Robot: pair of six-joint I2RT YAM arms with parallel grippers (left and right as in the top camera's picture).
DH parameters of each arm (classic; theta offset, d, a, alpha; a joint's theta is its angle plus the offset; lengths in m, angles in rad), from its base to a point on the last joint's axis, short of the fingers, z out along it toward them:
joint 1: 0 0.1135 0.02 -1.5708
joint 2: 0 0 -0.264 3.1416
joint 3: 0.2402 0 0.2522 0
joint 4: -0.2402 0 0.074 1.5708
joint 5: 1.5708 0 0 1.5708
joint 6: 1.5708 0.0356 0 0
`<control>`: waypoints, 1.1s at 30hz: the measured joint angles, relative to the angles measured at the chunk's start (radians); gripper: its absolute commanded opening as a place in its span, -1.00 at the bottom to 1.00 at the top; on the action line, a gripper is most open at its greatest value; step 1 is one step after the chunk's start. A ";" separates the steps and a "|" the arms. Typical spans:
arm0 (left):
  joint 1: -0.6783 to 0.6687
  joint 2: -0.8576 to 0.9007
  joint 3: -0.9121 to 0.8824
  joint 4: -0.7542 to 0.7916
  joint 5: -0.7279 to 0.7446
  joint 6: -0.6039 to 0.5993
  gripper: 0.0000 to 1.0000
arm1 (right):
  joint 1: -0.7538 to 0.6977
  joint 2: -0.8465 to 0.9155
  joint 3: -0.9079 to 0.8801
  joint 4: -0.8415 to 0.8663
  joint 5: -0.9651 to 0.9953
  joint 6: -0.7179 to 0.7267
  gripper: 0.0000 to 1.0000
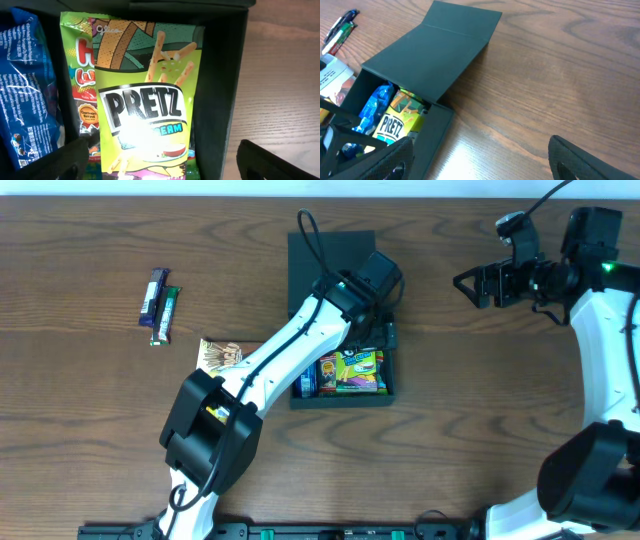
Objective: Pack container
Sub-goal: 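Carry the Pretz box into the box beside the Haribo bag and release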
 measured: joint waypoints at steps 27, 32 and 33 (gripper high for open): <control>0.040 0.000 -0.219 0.158 -0.137 0.204 -0.88 | 0.000 0.000 0.000 -0.003 0.000 0.000 0.74; 0.040 0.000 -0.231 0.173 -0.134 0.204 -0.88 | 0.000 0.000 0.000 -0.003 0.000 0.000 0.74; 0.040 0.000 -0.232 0.181 -0.122 0.204 -0.88 | 0.000 0.000 0.000 -0.003 0.000 0.000 0.74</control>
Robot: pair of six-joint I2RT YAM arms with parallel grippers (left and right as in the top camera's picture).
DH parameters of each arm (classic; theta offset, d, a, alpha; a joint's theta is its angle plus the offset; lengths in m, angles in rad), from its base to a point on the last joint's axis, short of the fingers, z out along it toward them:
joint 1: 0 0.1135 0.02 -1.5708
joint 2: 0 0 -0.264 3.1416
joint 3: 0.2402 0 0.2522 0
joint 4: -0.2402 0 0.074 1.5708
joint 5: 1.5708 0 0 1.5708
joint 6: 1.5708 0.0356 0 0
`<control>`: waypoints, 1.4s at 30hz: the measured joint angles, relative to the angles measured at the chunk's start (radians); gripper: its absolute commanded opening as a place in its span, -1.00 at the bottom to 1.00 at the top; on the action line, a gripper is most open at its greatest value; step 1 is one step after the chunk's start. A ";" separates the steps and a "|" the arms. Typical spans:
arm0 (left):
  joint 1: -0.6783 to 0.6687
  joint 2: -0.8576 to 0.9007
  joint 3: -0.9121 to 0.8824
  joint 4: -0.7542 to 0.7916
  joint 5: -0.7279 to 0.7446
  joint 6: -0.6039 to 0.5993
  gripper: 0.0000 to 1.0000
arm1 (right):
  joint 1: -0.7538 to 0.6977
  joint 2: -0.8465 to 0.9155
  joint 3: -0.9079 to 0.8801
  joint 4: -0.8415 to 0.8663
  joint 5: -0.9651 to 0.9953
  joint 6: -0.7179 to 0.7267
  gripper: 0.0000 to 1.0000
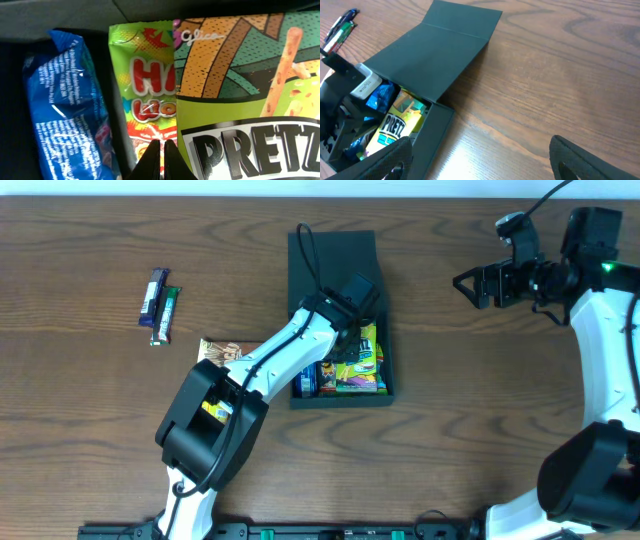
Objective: Pack container
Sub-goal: 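Carry the Pretz box into the box beside the Haribo bag and release, then withdraw the left gripper and reach toward the brown Pocky box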
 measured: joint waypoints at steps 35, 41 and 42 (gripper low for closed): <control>0.356 -0.150 0.200 -0.392 -0.099 0.206 -0.89 | 0.000 0.000 0.000 0.017 -0.011 0.000 0.78; 0.434 -0.150 0.195 -0.404 -0.065 0.057 0.75 | 0.000 0.000 0.000 0.018 -0.023 0.001 0.78; 0.439 -0.150 0.194 -0.402 -0.051 0.002 0.91 | 0.000 0.000 0.000 0.019 -0.027 0.004 0.78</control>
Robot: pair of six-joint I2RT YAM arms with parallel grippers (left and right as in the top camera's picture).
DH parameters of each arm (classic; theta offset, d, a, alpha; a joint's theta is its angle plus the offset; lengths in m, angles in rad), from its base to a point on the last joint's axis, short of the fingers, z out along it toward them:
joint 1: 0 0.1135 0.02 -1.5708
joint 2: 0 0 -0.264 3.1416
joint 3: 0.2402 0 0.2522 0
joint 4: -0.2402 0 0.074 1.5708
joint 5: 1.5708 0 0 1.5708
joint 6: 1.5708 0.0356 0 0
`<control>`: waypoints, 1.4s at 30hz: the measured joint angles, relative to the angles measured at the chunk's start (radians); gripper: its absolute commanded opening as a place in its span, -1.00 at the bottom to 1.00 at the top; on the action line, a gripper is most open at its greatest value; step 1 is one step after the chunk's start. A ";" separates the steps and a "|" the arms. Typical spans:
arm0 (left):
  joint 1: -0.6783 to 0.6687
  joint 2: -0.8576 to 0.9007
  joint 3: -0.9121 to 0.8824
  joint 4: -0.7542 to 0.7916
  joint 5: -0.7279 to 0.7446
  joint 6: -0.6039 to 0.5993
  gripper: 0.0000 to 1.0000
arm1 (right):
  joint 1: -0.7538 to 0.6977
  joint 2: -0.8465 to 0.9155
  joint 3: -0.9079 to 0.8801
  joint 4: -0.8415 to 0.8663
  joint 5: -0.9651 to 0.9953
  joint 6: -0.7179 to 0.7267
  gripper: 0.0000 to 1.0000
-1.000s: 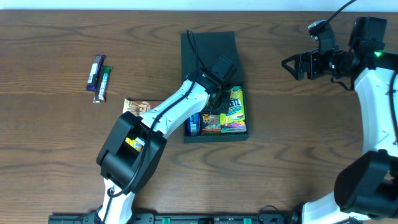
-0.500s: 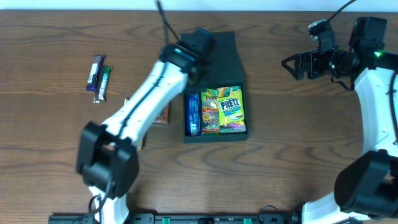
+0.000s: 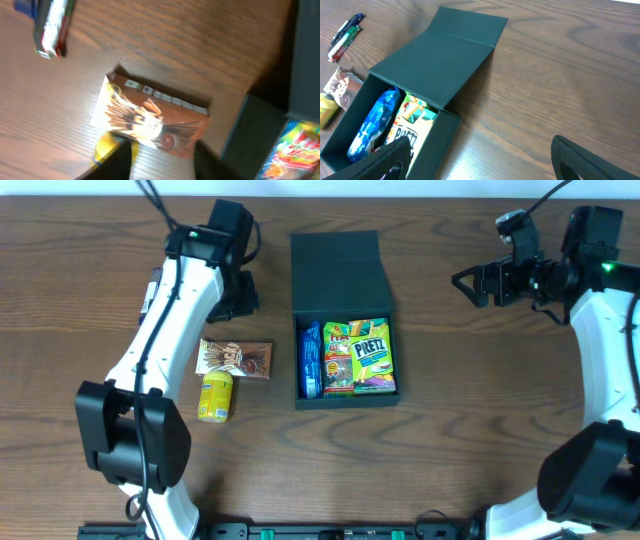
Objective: Pack container
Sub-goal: 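Withdraw the left gripper and reach toward the brown Pocky box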
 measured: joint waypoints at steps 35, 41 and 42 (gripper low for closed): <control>-0.138 0.001 -0.283 0.107 0.035 -1.094 1.00 | 0.000 0.000 0.000 0.003 -0.010 0.040 0.99; -0.125 0.001 -0.377 0.255 0.034 -1.133 0.99 | 0.000 0.000 0.000 0.006 -0.010 0.040 0.98; -0.125 0.001 -0.386 0.271 0.034 -1.135 0.99 | 0.000 0.000 0.000 0.006 -0.010 0.040 0.98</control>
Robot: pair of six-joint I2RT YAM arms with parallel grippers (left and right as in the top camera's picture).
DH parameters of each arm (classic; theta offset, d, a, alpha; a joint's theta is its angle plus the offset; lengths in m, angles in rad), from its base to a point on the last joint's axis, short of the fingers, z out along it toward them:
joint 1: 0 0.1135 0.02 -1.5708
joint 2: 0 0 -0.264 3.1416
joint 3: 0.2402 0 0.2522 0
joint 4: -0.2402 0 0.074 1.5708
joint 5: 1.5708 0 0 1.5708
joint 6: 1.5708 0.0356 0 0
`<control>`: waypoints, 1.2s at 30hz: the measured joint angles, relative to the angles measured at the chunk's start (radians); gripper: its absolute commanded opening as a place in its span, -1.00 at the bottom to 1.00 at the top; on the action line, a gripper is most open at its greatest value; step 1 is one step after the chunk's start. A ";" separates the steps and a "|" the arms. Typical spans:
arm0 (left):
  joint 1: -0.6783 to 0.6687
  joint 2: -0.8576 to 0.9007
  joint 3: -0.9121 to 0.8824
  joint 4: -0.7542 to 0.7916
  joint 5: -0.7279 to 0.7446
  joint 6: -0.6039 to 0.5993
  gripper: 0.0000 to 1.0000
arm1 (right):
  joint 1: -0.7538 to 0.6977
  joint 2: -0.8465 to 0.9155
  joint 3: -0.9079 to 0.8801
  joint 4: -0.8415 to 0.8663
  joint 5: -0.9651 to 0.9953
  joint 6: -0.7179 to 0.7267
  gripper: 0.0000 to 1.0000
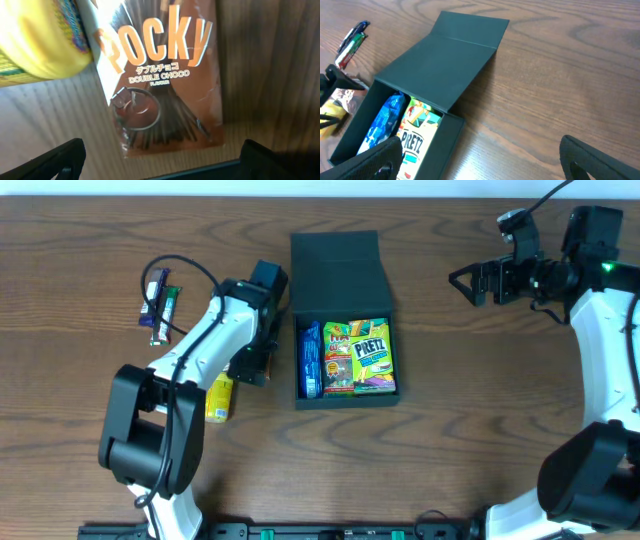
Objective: Pack container
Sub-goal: 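Withdraw the left gripper and reach toward the brown Pocky box, then grasp the brown Pocky box's top with the left gripper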
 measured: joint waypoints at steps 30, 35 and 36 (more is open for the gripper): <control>0.097 0.030 -0.071 0.101 -0.002 0.051 1.00 | 0.000 0.000 0.000 -0.019 0.000 0.000 0.96; 0.113 0.030 -0.071 0.103 0.005 0.058 1.00 | 0.000 0.000 0.000 -0.021 0.000 0.000 0.96; 0.113 0.030 -0.071 0.104 0.005 0.060 1.00 | 0.000 0.000 0.000 -0.021 0.000 0.000 0.96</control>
